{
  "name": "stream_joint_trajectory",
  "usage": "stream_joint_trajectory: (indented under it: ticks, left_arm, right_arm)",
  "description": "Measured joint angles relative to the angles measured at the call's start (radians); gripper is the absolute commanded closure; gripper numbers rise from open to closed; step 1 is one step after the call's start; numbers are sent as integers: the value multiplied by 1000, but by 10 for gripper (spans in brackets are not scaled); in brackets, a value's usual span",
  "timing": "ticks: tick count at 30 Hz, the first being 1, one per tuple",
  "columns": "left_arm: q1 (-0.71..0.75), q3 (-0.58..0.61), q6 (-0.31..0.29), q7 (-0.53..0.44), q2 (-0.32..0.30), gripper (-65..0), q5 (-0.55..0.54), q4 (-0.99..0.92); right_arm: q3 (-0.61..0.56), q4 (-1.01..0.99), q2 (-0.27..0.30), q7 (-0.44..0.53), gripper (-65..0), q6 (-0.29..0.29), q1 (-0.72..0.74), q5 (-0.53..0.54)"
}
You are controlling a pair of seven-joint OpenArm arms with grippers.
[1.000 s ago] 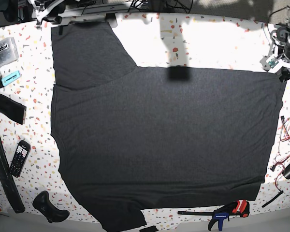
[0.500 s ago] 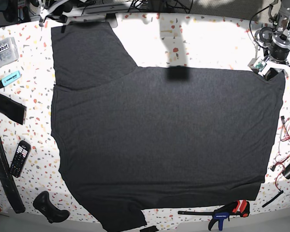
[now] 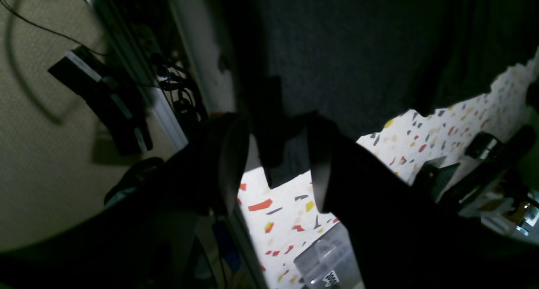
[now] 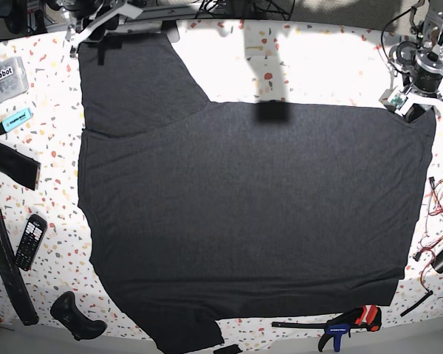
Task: Fold the T-shirt properly
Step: 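Grasp the shoulder edges of the black shirt with both grippers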
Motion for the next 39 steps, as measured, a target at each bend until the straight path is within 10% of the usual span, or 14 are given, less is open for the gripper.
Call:
stream_joint_trajectory:
  ticks: [24,33,39]
  left_arm:
    - [0,0,0,3,0,0,-1,0]
    - [0,0,1,5,0,0,0,0]
    - [0,0,0,8,0,0,-2,0]
  right_arm:
    - [0,-133,-2,142,-267,114,110,64]
    - [-6,-256,-40,268,0,101,123,60]
    - [-6,-214,-117,176,0,92,142,62]
